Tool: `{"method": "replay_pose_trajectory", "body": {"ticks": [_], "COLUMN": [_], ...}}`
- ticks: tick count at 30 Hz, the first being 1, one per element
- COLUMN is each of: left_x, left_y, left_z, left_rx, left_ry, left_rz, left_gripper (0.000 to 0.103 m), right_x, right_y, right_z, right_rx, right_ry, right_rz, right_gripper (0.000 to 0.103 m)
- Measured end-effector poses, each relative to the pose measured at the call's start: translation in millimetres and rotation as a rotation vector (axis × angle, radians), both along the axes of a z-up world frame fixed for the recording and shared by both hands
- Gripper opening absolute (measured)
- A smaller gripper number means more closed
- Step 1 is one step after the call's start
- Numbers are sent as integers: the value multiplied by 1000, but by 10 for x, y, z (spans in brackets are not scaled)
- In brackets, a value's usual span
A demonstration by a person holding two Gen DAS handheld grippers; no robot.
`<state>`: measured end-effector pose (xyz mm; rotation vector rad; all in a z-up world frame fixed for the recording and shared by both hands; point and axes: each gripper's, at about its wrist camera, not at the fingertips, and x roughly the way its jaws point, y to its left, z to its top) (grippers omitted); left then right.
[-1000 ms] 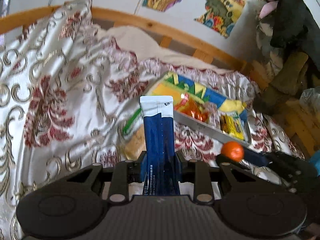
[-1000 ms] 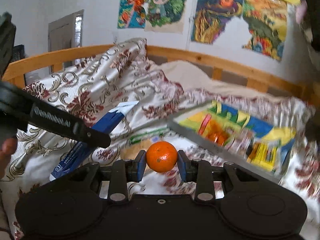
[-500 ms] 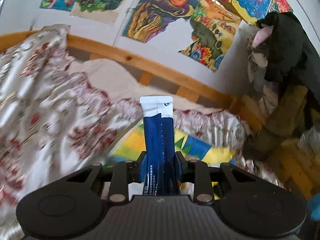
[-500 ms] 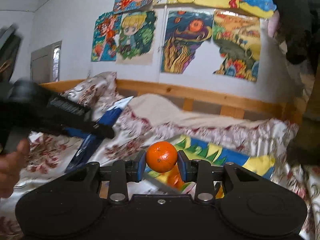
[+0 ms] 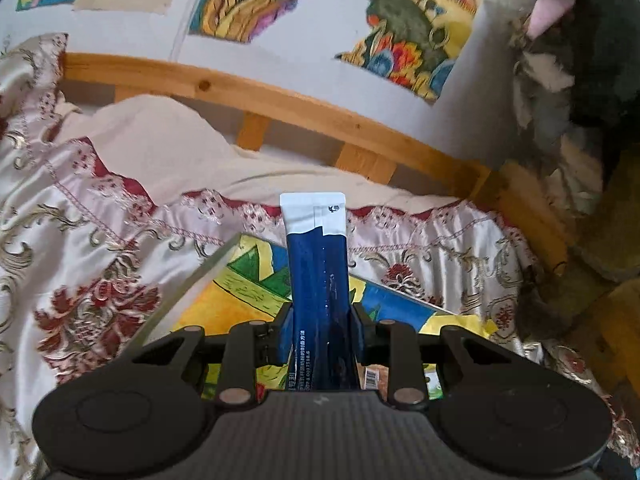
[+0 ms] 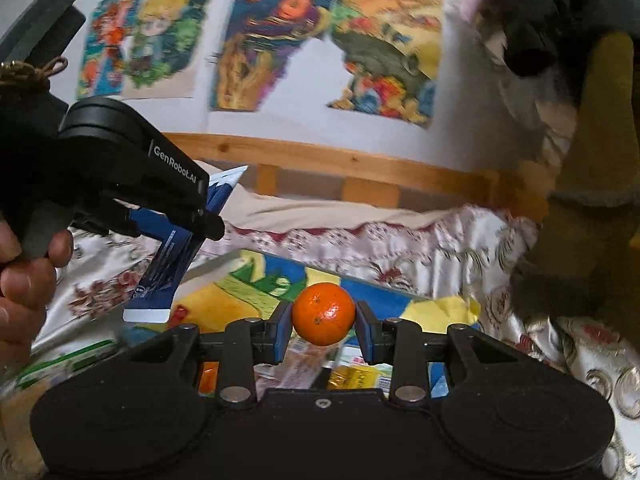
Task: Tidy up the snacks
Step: 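Carry blue packet and orange over the dinosaur tray with both tools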
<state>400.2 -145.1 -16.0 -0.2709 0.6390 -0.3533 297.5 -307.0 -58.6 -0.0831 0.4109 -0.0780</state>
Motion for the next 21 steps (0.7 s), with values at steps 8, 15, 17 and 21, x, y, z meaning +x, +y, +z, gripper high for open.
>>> {"method": "replay_pose_trajectory", "body": {"ticks": [8, 15, 17, 21], "left_x": [236, 326, 330, 345], "left_y": [-258, -374, -393, -421], "left_z": [-276, -446, -485, -536], "left_rx": [112, 159, 166, 180], "left_ry": [51, 86, 94, 108], "left_rz": [-46, -51, -53, -55], "left_gripper": [32, 32, 32, 32], "right_x": [214, 293, 298, 321], "right_y": [-148, -240, -245, -240], "right_z": [-245, -348, -356, -371], "right_rx": [96, 184, 197, 206], "right_ry": [119, 162, 161, 163], "right_rz": [-69, -100, -103, -100], "right_gripper": [36, 36, 36, 36]}}
